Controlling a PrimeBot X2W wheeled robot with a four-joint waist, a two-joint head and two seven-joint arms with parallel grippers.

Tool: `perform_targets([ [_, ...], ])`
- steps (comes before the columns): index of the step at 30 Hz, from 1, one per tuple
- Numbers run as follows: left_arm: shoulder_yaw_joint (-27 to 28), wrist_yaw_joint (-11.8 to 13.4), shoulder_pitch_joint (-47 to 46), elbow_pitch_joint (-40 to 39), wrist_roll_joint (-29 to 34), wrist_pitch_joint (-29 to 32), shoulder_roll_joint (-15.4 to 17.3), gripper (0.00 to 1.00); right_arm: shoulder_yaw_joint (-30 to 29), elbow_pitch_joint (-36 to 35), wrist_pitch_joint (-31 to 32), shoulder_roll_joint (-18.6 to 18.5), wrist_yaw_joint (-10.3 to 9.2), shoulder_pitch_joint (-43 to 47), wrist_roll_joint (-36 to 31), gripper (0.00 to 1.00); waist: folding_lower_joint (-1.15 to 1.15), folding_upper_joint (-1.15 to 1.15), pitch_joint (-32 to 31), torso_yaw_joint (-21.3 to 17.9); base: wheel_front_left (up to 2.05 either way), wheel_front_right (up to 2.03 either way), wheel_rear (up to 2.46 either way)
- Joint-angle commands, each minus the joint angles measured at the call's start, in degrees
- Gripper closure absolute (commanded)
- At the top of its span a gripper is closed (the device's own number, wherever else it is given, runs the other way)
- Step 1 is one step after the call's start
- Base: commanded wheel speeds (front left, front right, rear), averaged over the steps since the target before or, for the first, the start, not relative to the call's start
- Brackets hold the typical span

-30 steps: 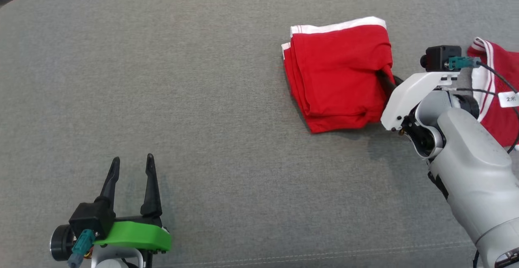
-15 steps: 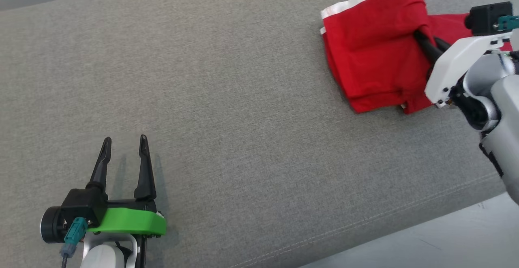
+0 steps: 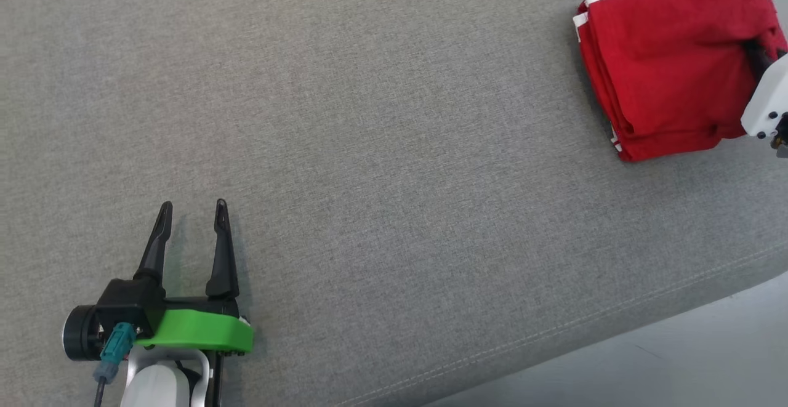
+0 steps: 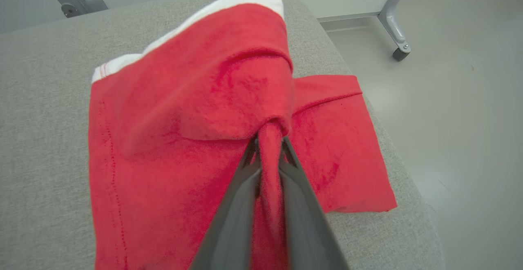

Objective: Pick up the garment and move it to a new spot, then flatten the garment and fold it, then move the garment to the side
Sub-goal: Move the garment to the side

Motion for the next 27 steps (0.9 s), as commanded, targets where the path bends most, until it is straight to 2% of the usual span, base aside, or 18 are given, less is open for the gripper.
perform_targets([
  [1, 0.12, -0.16, -1.08, 0.1, 0.65, -0.12, 0.22, 0.0, -1.07, 2.13, -1.48, 1.19, -0.04, -0.39, -1.78, 0.62, 0.0, 0.62, 0.61, 1.41, 0.0, 0.0, 0.0],
  [2, 0.18, -0.16, -1.08, 0.17, 0.7, -0.12, 0.21, 0.0, -1.9, 3.56, -2.56, 1.65, -0.04, -0.41, -2.88, 0.33, 0.0, 0.62, 0.66, 1.79, 0.0, 0.0, 0.0],
  [3, 0.19, -0.14, -0.97, 0.22, 0.72, -0.12, 0.22, 0.0, -2.71, 4.94, -3.66, 1.99, -0.04, -0.42, -3.98, 0.0, 0.0, 0.62, 0.64, 2.12, 0.0, 0.0, 0.0],
  [9, 0.52, -0.05, -0.03, 0.33, 0.5, -0.12, 0.21, 0.0, -4.57, 9.21, -8.39, 3.5, -0.04, -0.85, -9.28, 0.0, 0.0, 0.62, 0.19, 3.37, 0.0, 0.0, 0.0],
  [13, 0.61, 0.28, 0.94, 0.28, -0.11, -0.13, 0.2, 0.0, -4.74, 8.23, -13.49, 4.0, -0.04, -0.6, -12.96, 0.0, 0.0, 0.62, -1.42, 3.95, 0.0, 0.0, 0.0],
  [20, 1.02, 1.41, 3.48, -0.81, -0.99, -0.13, 0.21, 0.0, -4.99, -0.59, -22.77, 5.52, -0.04, 4.09, -15.57, 0.0, 0.0, 0.62, -6.41, 4.88, 0.0, 0.0, 0.0],
  [27, 2.84, 2.18, 7.25, -0.5, -1.43, -0.13, 0.19, 0.0, -6.8, -11.21, -27.12, 9.44, -0.04, 14.57, -17.96, 0.0, 0.0, 0.62, -12.51, 6.27, 0.0, 0.0, 0.0],
])
